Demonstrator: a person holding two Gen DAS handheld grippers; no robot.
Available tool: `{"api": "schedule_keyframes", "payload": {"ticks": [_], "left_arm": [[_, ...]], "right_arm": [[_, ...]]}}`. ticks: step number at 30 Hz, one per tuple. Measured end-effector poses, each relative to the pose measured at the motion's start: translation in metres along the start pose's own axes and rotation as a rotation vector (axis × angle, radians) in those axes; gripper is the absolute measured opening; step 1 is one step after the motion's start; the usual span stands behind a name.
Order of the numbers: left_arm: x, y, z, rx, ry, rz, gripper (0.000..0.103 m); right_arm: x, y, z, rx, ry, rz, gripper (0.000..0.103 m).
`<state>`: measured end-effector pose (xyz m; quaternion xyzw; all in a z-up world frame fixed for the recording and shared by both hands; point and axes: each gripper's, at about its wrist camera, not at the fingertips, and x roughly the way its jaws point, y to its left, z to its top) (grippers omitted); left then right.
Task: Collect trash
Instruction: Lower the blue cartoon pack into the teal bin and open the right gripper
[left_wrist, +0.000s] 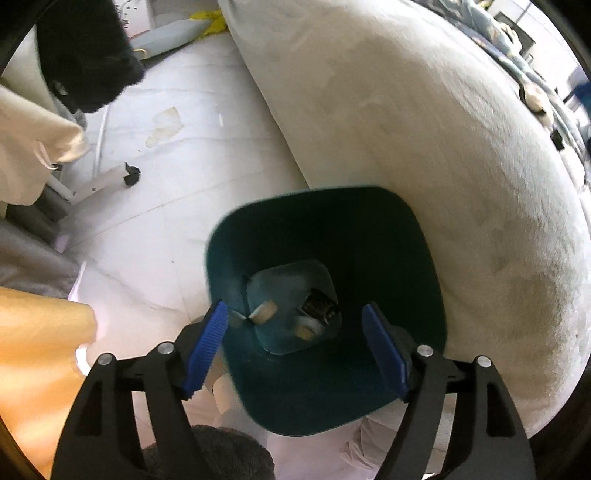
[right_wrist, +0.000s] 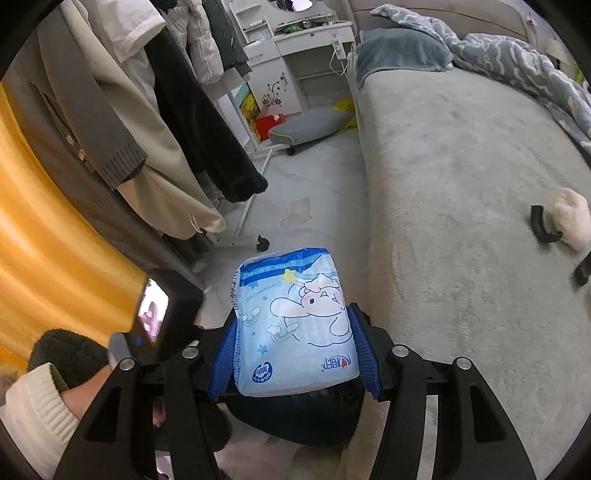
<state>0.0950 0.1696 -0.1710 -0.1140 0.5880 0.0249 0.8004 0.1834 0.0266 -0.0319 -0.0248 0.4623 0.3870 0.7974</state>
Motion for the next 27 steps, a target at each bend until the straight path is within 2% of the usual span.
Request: {"api": "schedule_keyframes", "payload": {"ticks": [10,16,27], "left_arm": [[-0.043,0.026,0.000,-0.028,-0.158,0.001,0.077],[-0.067,0.036,0.000,-0.024,-0.243,0.000,0.072],[-0.090,0.045,0.001,-0.039,-0.341,-0.024,0.058]], "right_arm": [[0.051,0.013,-0.006,-0.032,0.112,-0.029,0.057],[0.079,0.012,-0.016,-0.033,0.186,-0.050,0.057],[0.123,0.026,-0.036,-0.099,0.318,-0.081,0.057]]}}
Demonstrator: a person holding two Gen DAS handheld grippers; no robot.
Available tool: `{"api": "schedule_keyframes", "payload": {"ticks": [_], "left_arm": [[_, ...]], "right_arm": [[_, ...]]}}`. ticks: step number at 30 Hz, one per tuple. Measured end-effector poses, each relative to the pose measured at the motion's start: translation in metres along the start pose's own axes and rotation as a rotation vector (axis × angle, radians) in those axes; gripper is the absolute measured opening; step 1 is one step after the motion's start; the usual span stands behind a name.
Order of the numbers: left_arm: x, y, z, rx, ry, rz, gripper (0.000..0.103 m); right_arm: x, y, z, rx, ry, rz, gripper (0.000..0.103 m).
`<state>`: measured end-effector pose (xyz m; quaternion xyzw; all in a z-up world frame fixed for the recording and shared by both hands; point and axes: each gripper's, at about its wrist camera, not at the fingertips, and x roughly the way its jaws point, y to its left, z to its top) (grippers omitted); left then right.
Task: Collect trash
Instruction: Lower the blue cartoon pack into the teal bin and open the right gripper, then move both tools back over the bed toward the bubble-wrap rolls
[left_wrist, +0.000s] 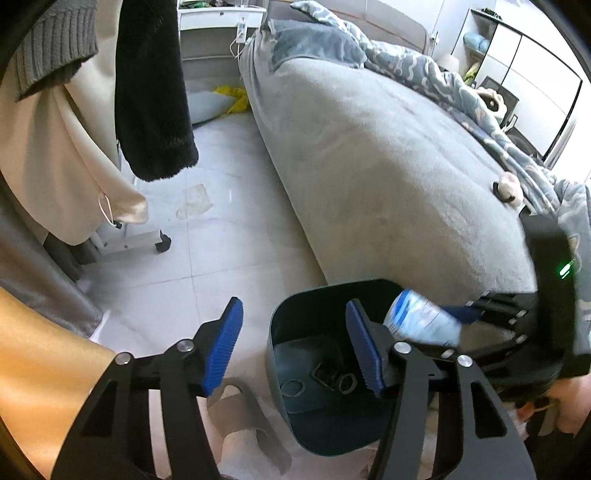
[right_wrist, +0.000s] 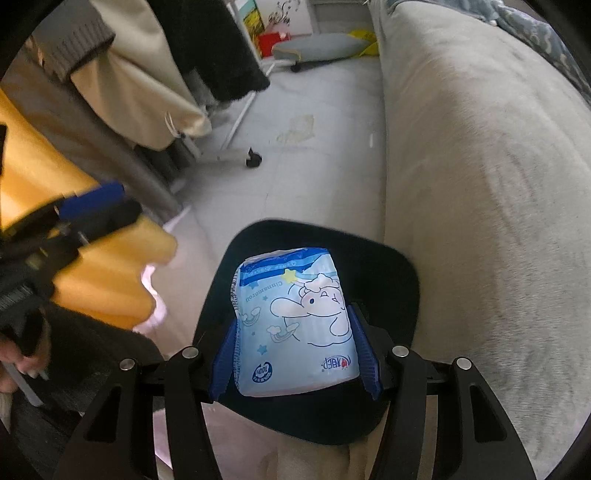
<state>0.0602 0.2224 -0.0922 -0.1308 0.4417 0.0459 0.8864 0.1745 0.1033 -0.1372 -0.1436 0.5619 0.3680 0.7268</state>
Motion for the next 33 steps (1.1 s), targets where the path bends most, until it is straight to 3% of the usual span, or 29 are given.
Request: {"api": "schedule_keyframes", "payload": {"ticks": [6,8,16,26,33], "left_arm": [[-0.013,-0.004,0.006,0.011,-0.047,-0.032,0.058],[-0.018,-0.008,0.009,0.014,-0.067,-0.041,0.058],[-0.040,-0.024,0.028,-0.001,-0.134,-0.091,0.058],[-0.072,-0.065,0.052,0.050,-0.218,-0.108,0.058],[-0.074,-0.106,0.058,0.085,-0.240,-0.171,0.067]], "right_arm": [[0.016,-0.001,-0.006,-0.012,0.050,-0.020,0.059],[0.018,-0.001,-0.007,-0.017,0.054,-0.029,0.071],[0.007,0.006,-0.013,-0.076,0.039,-0.032,0.081],[-0.059,0.004,-0.023,-0.104,-0.122,-0.005,0.084],[-0.104,-0.028,-0.036,-0.051,-0.234,-0.041,0.084]]}}
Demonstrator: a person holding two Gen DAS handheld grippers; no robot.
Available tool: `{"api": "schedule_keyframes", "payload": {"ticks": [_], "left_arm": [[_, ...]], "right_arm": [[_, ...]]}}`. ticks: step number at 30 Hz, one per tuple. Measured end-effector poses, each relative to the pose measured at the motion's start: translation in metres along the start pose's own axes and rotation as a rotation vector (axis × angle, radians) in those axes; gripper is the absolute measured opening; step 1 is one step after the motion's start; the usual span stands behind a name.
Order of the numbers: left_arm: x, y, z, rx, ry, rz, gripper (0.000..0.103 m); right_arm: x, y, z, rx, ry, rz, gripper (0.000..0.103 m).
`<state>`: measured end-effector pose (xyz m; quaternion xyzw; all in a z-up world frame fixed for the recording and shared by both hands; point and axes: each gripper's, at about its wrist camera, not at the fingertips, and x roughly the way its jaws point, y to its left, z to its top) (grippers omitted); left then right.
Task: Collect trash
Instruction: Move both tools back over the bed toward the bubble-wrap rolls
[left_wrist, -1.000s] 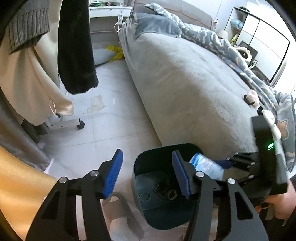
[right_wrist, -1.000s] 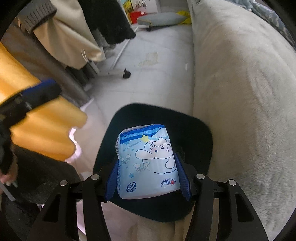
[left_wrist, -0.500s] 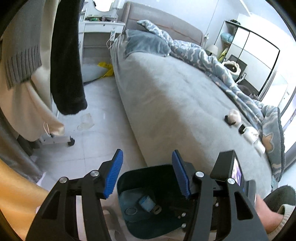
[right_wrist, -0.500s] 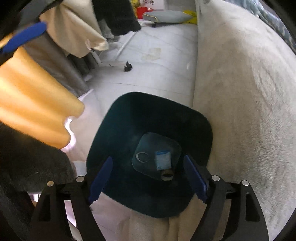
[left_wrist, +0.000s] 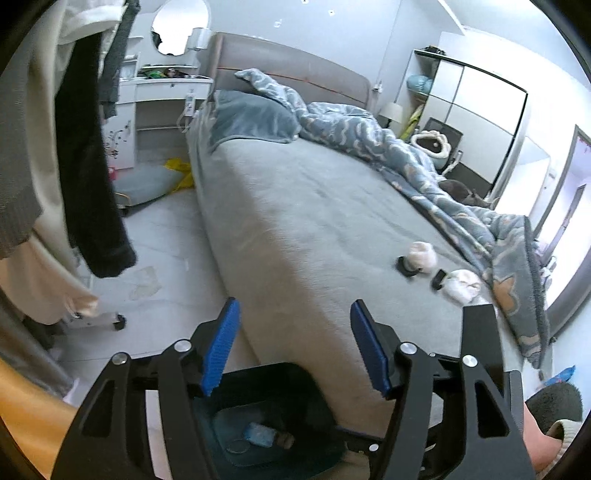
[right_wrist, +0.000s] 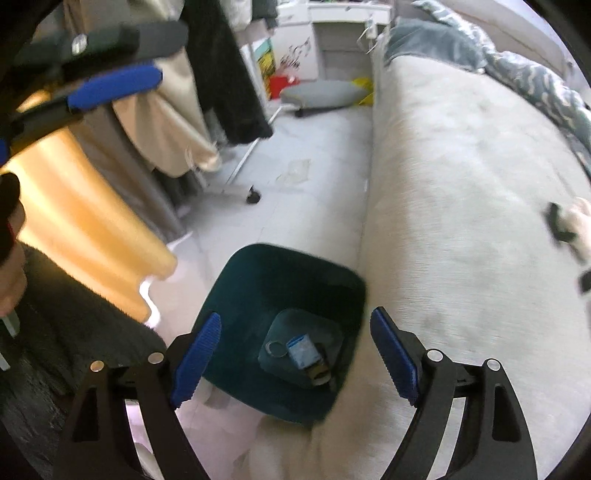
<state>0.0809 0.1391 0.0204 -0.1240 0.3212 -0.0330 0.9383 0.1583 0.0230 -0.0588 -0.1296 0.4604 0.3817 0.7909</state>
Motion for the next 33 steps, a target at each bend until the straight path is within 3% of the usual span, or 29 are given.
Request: {"api": "schedule_keyframes", "payload": {"ticks": [12,19,33], "left_arm": [[0.028,-0.058,0.000,0.055,0.021,-0.060,0.073],[0.041,-0.088,-0.003,0.145,0.038,-0.106,0.082],[0.069,-0.116,0.004,0.181,0.035,-0.153,0.085]], "right_arm": [[-0.056,-0.065,-0.012,0.049,-0.118,-0.096,0.084],[-0.089,-0.094,-0.018,0.018,-0.168,-0.165,0.085],[-0.111,-0.172,-0.048,0.084,-0.144,-0.254,0.086]]}}
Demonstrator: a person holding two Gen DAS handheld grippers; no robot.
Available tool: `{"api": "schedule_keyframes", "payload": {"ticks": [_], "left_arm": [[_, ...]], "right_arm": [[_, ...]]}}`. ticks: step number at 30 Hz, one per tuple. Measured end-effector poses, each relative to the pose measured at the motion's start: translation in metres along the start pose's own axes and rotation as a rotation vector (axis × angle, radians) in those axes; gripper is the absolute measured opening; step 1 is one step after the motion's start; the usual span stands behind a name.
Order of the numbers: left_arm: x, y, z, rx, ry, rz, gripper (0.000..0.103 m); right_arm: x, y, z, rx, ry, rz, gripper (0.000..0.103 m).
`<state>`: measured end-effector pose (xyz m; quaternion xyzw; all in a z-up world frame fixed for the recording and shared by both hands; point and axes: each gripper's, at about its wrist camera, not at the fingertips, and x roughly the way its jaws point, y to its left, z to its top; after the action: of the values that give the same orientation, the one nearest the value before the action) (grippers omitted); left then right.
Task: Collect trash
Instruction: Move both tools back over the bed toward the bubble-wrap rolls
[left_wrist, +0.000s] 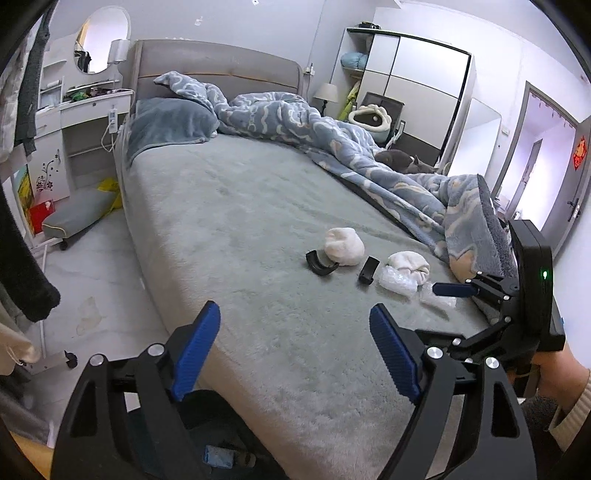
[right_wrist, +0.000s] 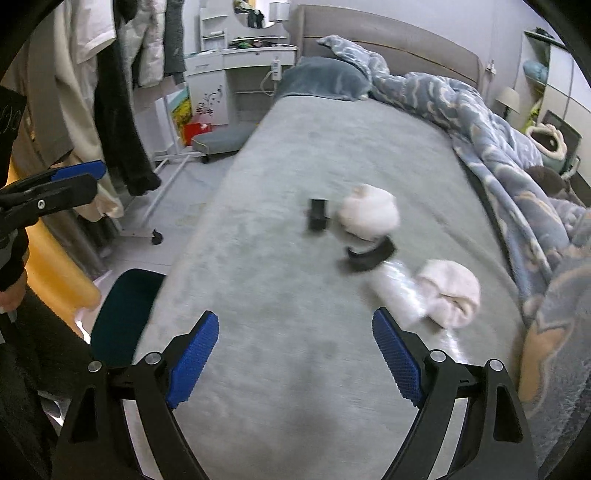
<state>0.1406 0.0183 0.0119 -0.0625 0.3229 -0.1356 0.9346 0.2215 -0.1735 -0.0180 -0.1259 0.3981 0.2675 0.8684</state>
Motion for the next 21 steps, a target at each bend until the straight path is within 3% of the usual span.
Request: {"api": "schedule_keyframes", "payload": {"ticks": [10,17,21], "left_arm": [[0.040,-0.010,-0.006,0.027,0.054,-0.027,0.088],[0.057,-0.037,0.003,0.081,0.040,-0.083,0.088],[0.070,-0.055,0.005,0.125,0.055,-0.098,0.090]], "right_arm": [[-0.011,-0.061,-0.009,0.051,-0.001,-0.025,0.086],[-0.004,-0.098,-0.018,0.069,0.027,-0.040,0.086],[0.004,-0.109,-0.025,0.076,0.055,-0.034,0.074]]}}
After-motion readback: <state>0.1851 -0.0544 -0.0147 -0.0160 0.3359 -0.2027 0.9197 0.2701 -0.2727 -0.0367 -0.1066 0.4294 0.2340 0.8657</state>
